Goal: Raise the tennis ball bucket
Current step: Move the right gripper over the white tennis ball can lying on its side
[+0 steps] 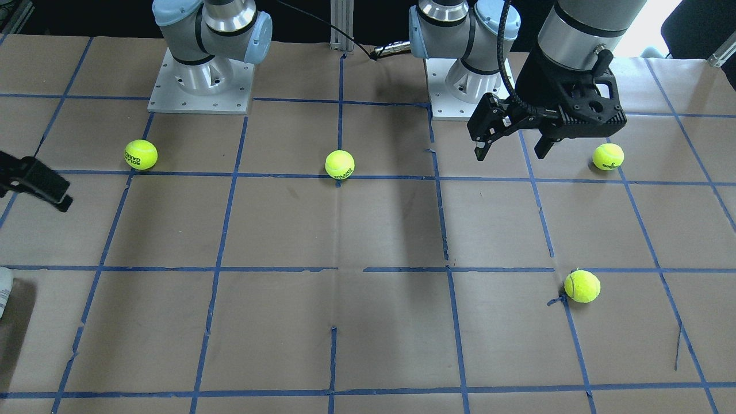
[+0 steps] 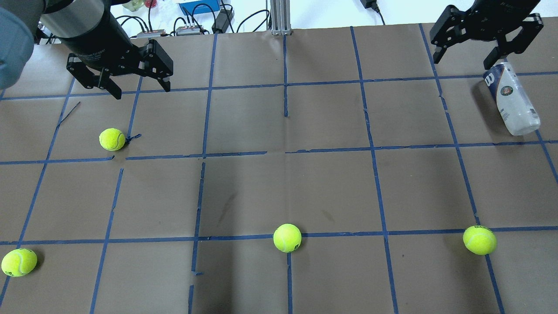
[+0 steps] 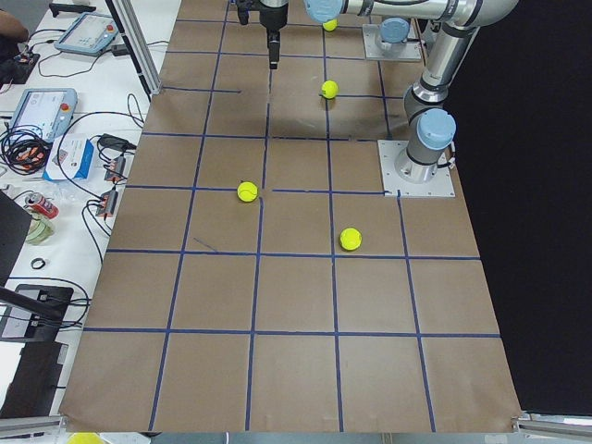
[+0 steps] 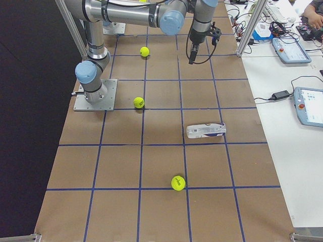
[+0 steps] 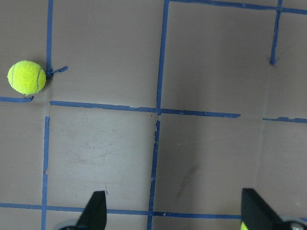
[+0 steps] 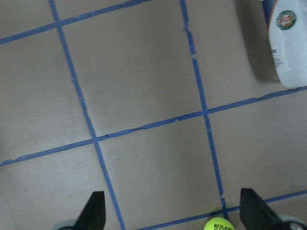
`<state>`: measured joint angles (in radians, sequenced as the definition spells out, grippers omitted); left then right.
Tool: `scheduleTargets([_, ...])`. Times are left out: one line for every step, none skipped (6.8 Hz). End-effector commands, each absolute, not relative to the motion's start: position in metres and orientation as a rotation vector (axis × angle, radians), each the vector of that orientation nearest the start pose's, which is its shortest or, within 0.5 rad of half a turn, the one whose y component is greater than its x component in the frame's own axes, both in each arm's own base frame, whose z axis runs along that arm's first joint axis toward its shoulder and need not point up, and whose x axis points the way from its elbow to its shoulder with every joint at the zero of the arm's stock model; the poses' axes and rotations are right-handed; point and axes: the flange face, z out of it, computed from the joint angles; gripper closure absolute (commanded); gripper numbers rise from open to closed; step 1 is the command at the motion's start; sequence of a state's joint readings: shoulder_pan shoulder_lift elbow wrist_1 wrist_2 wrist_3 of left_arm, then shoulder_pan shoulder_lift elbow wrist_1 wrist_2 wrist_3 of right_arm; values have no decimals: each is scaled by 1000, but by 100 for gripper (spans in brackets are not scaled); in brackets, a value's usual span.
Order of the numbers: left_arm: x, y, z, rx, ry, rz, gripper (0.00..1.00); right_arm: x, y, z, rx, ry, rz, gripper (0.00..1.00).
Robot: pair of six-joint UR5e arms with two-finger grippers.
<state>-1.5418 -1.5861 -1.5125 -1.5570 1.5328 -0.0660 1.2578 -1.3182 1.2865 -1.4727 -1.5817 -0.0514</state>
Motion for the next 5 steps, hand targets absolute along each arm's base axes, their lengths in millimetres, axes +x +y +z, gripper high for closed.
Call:
scheduleTargets([-122, -507, 511, -149, 3176, -89, 0, -169, -623, 428, 500, 3102, 187, 0])
scheduleTargets([-123, -507, 511, -149, 3178, -89, 0, -198, -640, 391, 262, 3126, 155, 0])
scheduleTargets([-123, -507, 511, -147, 3176, -91, 0, -208, -653, 361, 185, 3126, 160, 0])
scheduleTargets([-122, -507, 511, -149, 3176, -89, 0, -219, -666, 343, 187, 3150, 90, 0])
scheduleTargets([-122, -507, 511, -149, 3176, -89, 0, -229, -683, 320, 185, 3173, 31, 0])
